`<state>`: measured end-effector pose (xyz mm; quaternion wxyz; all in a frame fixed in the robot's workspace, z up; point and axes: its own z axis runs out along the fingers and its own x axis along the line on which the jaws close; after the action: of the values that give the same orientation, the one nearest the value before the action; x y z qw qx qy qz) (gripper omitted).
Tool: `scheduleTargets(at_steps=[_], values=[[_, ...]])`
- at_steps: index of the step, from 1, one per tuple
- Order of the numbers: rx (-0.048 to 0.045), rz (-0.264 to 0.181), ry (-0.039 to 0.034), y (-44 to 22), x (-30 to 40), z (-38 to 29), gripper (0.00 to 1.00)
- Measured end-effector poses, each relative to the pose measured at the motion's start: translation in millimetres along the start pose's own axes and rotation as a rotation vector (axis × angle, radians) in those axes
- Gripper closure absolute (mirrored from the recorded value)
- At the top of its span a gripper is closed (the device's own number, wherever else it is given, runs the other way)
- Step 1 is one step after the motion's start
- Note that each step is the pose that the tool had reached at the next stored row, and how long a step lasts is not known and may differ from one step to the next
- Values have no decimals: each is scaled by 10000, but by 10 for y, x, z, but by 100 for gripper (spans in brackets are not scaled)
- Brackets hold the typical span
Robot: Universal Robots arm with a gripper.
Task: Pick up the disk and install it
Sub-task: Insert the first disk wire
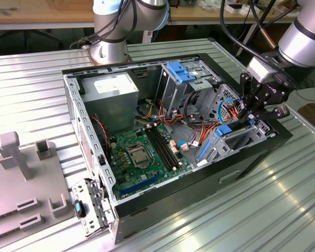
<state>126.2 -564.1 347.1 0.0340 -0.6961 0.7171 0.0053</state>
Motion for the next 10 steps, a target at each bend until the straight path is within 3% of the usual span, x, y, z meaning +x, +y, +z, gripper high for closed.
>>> scheduleTargets(at_steps=[3,10], values=[[0,0,1,5,5,77,83],[0,1,4,7,6,93,83]])
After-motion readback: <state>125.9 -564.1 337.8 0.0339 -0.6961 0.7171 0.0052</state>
